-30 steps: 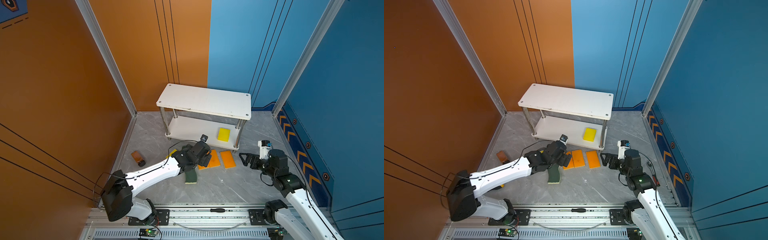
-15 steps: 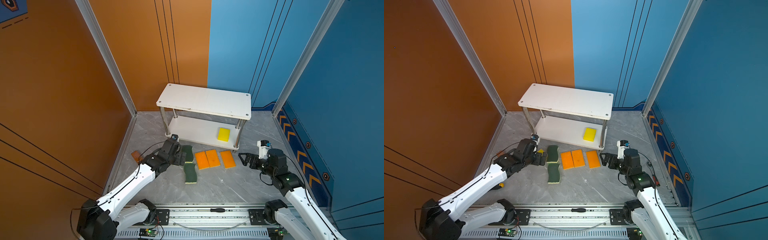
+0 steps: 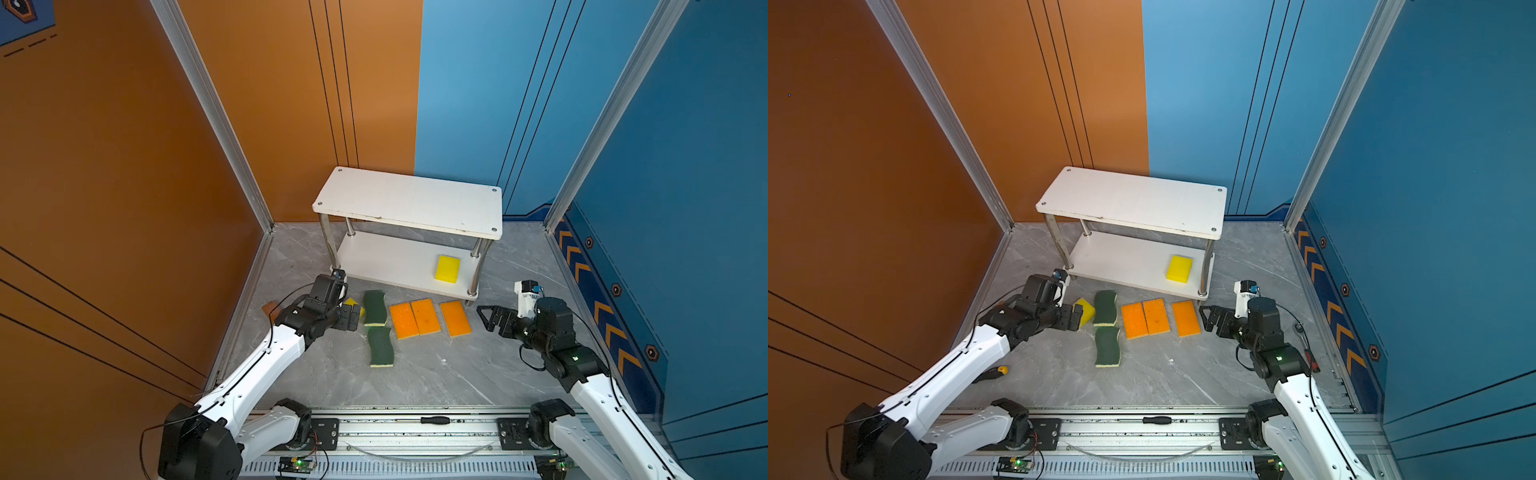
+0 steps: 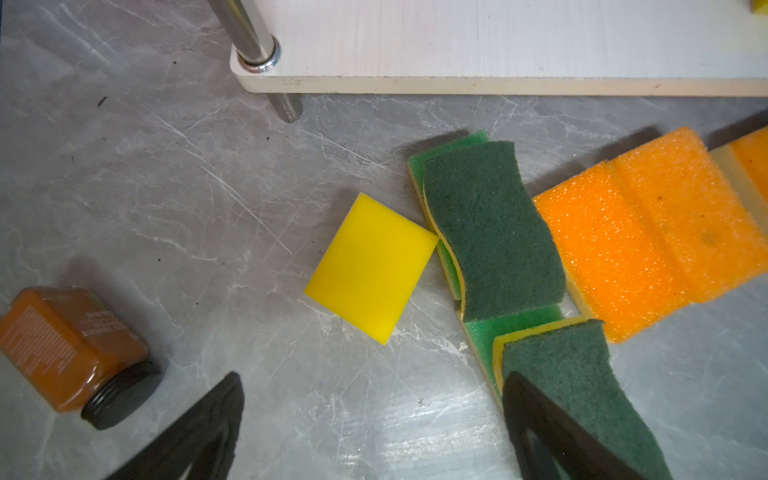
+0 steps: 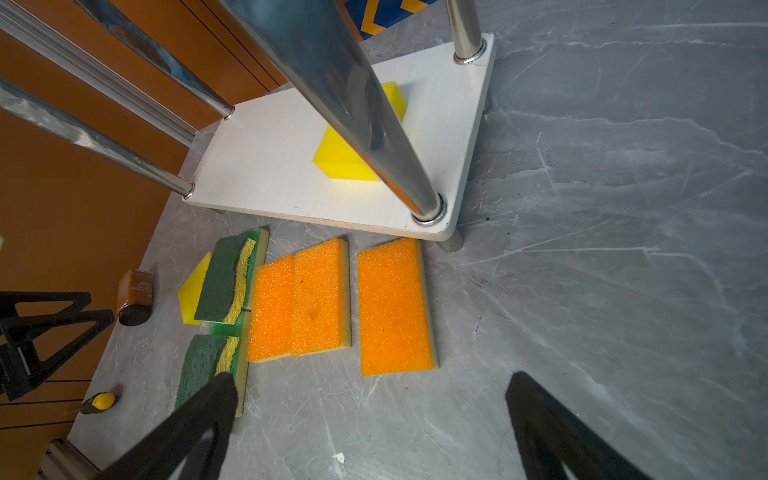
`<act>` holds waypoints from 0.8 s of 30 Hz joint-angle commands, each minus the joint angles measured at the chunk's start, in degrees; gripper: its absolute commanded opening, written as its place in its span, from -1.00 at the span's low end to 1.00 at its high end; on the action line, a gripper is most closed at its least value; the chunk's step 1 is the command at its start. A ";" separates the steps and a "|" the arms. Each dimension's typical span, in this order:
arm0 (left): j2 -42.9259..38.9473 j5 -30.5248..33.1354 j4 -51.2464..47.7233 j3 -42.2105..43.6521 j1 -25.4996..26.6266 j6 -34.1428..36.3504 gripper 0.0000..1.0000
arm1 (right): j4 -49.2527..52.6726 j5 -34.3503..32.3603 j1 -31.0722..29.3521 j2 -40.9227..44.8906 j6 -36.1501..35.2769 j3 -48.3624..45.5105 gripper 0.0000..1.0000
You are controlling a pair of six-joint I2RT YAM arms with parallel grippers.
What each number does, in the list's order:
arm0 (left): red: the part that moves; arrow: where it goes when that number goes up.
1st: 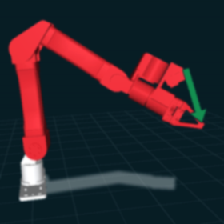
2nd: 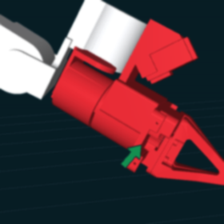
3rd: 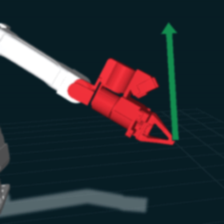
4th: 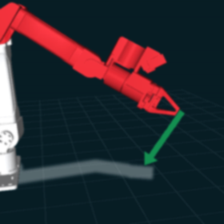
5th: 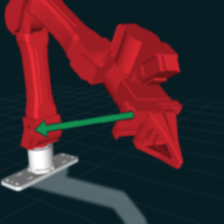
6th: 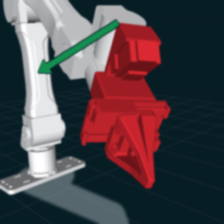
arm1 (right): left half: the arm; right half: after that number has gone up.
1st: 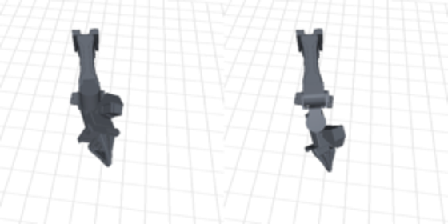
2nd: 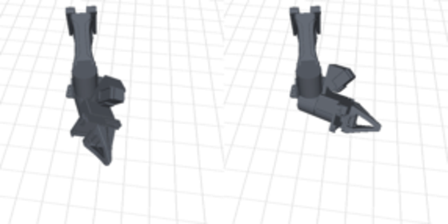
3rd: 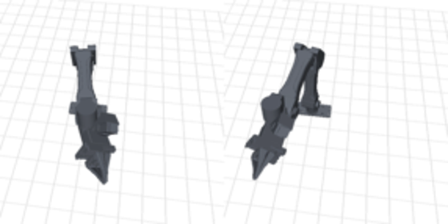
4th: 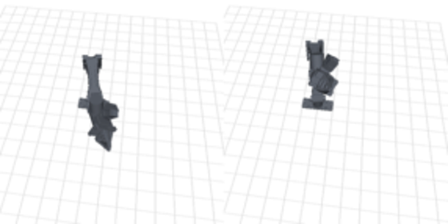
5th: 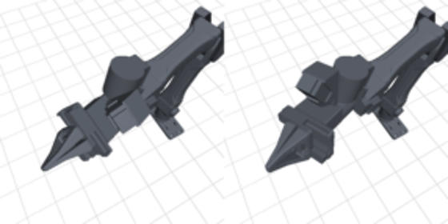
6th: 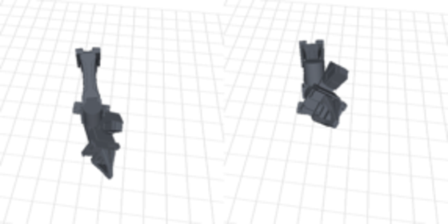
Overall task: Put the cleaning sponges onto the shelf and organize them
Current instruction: 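Withdraw the left gripper from the shelf toward the remaining sponges, then lower the left gripper over the second yellow sponge beside the green sponges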
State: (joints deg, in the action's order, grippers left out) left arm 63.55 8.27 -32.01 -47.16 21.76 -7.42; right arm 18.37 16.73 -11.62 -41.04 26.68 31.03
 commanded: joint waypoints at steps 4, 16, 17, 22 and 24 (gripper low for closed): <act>1.14 -0.83 0.79 0.82 -1.08 6.33 0.95 | -2.55 0.98 -0.03 0.26 0.92 -0.88 1.00; 7.81 -0.43 0.79 -1.09 -2.20 8.77 0.95 | -2.80 0.68 0.02 0.17 0.92 -1.11 1.00; 8.43 -0.61 0.80 -1.19 -2.25 8.81 0.96 | -2.74 0.67 0.01 0.17 0.84 -1.12 1.00; 11.94 -0.37 0.10 -2.31 -2.44 9.66 0.96 | -2.81 0.50 0.04 -0.14 0.83 -1.06 1.00; 13.20 -0.36 -0.41 -2.86 -2.64 9.84 0.95 | -2.90 0.50 0.06 -0.34 0.83 -1.06 1.00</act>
State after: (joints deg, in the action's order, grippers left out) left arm 75.55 8.27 -31.14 -47.99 19.77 1.13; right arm 16.71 16.73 -11.62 -41.06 27.07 30.63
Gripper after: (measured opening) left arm 0.978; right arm 0.999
